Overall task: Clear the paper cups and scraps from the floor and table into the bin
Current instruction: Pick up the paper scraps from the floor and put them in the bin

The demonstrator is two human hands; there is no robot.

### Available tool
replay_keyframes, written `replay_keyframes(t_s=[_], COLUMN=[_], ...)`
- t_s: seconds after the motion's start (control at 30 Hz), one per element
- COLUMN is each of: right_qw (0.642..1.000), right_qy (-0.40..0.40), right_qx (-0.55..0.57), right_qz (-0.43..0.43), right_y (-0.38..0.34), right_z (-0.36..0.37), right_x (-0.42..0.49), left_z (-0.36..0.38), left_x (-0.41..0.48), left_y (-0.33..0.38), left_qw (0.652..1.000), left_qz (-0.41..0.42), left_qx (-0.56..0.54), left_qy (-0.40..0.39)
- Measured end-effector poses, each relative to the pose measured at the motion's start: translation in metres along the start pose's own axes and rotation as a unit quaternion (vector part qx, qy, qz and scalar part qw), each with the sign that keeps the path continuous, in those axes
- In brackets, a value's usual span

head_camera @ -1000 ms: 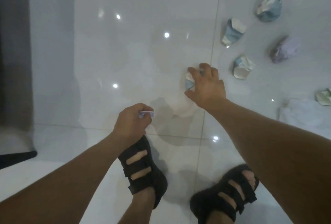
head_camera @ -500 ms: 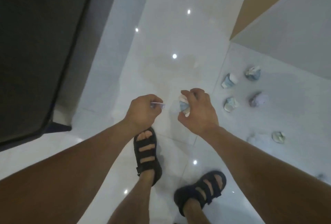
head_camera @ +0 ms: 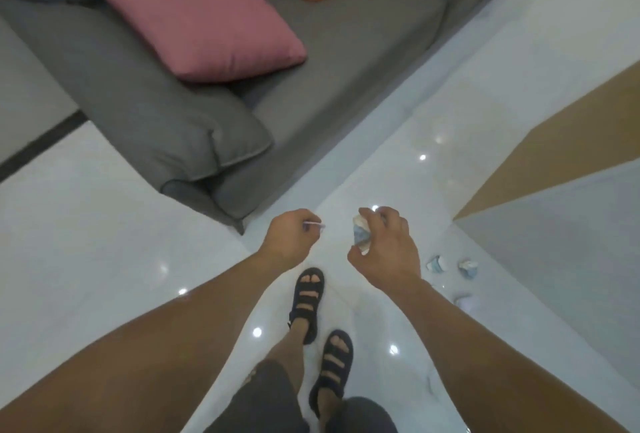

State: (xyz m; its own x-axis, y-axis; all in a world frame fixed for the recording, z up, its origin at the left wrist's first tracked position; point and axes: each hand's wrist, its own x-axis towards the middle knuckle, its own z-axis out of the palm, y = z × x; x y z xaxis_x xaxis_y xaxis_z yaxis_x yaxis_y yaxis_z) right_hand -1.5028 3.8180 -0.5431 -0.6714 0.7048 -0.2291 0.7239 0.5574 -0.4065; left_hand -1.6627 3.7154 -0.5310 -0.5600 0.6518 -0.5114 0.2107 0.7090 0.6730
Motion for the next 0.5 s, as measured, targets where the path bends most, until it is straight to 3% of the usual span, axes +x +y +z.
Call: replay_keyframes(t_s=[0.27, 0.5], right_qw=[0.989, 0.93], right_qy=[-0.049, -0.11], right_qx=[-0.043, -0.116], right_qz=[-0.135, -0.33], right_y=[-0.155, -0.333], right_z=[-0.067, -0.038], right_x=[-0.062, -0.109], left_z=[-0.131, -0.235], left_x=[-0.15, -0.271], left_y=[-0.022, -0.132], left_qw=[0.984, 0.948], left_qz=[-0.037, -0.096], left_qx=[-0.089, -0.145], left_qy=[0.151, 0.265])
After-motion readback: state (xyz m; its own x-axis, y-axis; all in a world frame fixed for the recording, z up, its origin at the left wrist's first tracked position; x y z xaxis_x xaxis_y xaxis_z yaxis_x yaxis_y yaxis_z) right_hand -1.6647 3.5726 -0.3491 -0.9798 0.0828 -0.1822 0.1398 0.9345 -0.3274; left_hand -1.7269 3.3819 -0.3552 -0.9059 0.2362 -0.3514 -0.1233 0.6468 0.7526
